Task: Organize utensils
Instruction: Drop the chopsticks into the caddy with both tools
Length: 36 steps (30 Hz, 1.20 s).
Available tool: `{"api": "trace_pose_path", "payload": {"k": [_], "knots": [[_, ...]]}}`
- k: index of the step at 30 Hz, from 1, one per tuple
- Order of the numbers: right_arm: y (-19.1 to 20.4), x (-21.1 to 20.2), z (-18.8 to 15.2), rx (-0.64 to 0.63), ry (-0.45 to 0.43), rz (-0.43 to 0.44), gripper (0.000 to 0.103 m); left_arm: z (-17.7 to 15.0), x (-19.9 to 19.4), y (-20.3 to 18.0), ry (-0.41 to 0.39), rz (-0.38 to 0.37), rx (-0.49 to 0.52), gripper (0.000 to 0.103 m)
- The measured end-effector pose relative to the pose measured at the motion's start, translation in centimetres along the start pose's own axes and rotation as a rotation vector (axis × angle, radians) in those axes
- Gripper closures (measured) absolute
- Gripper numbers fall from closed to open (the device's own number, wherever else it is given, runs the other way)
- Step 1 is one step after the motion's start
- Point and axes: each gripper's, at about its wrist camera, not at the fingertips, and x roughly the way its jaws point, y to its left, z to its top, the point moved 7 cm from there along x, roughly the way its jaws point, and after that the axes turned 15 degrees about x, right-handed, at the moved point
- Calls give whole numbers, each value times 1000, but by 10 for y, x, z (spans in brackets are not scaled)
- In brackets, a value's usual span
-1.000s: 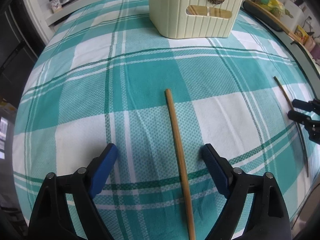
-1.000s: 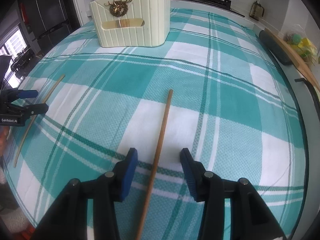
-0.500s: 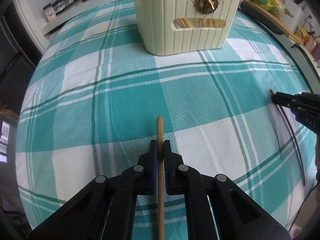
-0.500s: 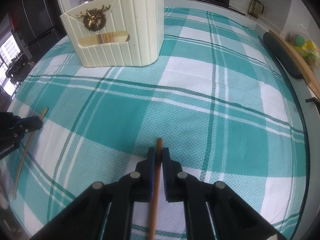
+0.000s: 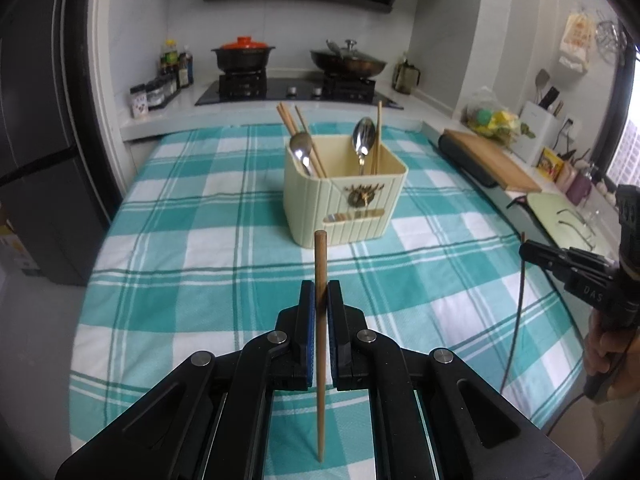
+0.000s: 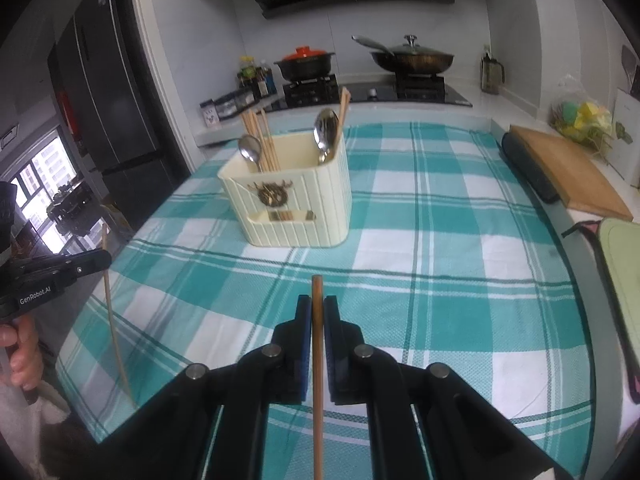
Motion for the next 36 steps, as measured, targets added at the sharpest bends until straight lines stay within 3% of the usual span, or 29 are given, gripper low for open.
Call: {"api": "trace_pose_path", "payload": {"k": [5,12,19,25,31,36], "knots": [[27,-43,15,-59,-115,29,97,21,-30,1,-95,-4,-29,99],[57,-70,48,-107,-266,46,97,70,-43,10,-180,5,-41,99],[79,-68,129,-112,-362,68,97,155,-29,27,-229,13,-29,99],[97,-51,202,-117,-425,97,97,226,-2,47,-298,63,-58,99],[96,8,238,-124,-397,88,97,251,68,49,-270,94,-67,99],[78,82,232,-78,-221,94,97,233,138,39,-159,83,-66,99]]}}
